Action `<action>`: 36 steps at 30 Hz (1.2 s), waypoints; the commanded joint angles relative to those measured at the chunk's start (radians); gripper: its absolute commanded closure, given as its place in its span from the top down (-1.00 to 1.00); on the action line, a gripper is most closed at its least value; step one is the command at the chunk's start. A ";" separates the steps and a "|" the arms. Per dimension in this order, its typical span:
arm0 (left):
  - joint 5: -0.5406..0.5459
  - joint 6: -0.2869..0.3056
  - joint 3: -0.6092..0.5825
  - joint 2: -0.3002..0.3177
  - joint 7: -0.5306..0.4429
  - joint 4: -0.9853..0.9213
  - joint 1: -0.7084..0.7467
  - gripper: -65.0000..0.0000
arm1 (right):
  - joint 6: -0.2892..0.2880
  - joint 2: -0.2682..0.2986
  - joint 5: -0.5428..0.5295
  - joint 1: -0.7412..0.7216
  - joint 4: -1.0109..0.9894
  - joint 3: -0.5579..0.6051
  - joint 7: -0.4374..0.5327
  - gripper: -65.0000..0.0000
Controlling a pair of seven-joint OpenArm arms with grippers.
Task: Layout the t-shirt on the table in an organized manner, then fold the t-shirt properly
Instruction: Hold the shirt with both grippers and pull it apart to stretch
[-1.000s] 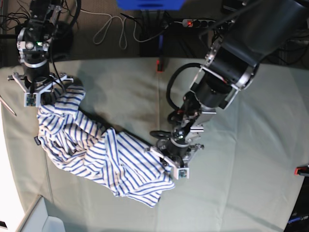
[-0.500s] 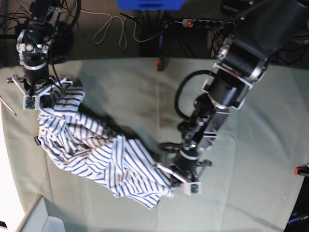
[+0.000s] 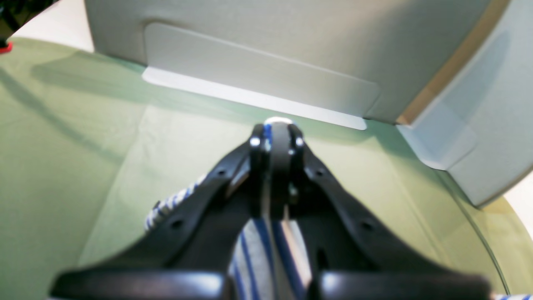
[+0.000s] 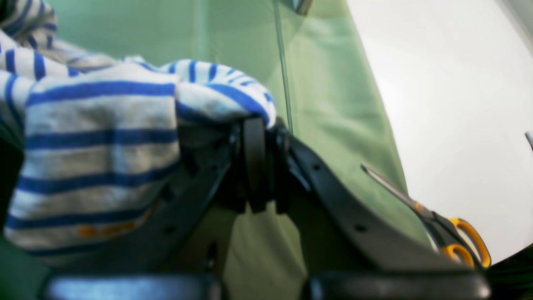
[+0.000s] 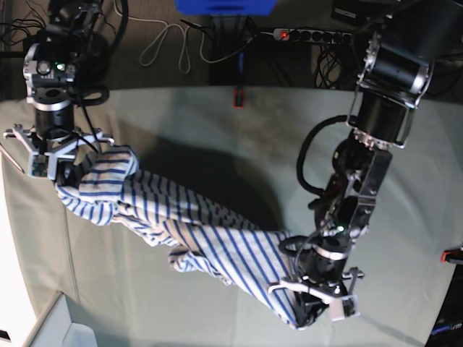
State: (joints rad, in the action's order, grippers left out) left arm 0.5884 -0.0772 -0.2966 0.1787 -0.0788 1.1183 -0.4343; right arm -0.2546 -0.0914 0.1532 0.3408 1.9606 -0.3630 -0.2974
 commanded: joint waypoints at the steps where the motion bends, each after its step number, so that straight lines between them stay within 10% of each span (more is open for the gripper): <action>1: -0.008 0.009 0.001 -0.009 -0.046 0.007 -0.070 -1.00 | -0.002 0.002 0.000 -0.004 0.019 -0.003 0.027 -1.00; 12: -0.008 0.017 -0.023 -0.189 -0.048 -0.455 -0.355 -0.95 | -0.002 0.000 0.000 -0.030 0.015 -0.005 0.020 -1.00; 16: -0.008 0.017 -0.022 -0.241 -0.057 -0.645 -0.410 -0.28 | -0.002 0.002 0.001 -0.035 0.012 -0.008 0.019 -1.00; 21: -0.006 0.017 -0.022 -0.235 -0.059 -0.579 -0.381 0.44 | -0.002 0.005 0.001 -0.041 -0.002 -0.008 0.019 -1.00; 29: 0.002 0.011 -0.014 -0.067 -0.049 -0.217 -0.123 0.45 | -0.002 0.008 0.001 -0.092 -0.008 -0.014 0.017 -1.00; 36: 0.003 0.011 -0.020 -0.075 -0.049 -0.177 0.098 0.45 | -0.002 0.003 0.001 -0.090 -0.010 -0.009 0.017 -1.00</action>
State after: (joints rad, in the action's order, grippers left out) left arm 0.5964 -0.0769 -0.3214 0.1089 -0.0879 0.9195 -0.2939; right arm -0.2546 -0.0940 0.1577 0.2592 1.9339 -0.3710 -0.3134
